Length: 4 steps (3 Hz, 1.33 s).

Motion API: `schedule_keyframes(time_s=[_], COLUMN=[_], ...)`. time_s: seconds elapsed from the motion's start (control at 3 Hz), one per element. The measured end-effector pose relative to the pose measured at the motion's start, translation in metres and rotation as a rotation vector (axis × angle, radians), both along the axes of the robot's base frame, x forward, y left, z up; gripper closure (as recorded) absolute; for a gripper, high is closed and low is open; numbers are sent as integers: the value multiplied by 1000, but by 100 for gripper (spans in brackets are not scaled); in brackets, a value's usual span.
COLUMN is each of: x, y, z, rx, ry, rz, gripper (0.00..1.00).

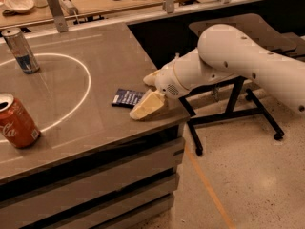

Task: Move rxbar blueberry near coke can

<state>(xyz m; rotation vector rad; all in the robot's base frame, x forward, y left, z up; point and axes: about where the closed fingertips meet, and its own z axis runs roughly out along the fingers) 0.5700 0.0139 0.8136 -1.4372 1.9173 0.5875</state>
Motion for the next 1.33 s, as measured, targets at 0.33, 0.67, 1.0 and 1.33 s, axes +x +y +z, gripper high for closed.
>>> schedule_keyframes(time_s=[0.33, 0.67, 1.0, 1.33], x=[0, 0, 0, -1], y=[0, 0, 0, 7], z=[5, 9, 12, 15], rx=[0, 0, 0, 19], ry=[0, 0, 0, -26], rz=[0, 0, 0, 12], gripper=[77, 99, 100, 100])
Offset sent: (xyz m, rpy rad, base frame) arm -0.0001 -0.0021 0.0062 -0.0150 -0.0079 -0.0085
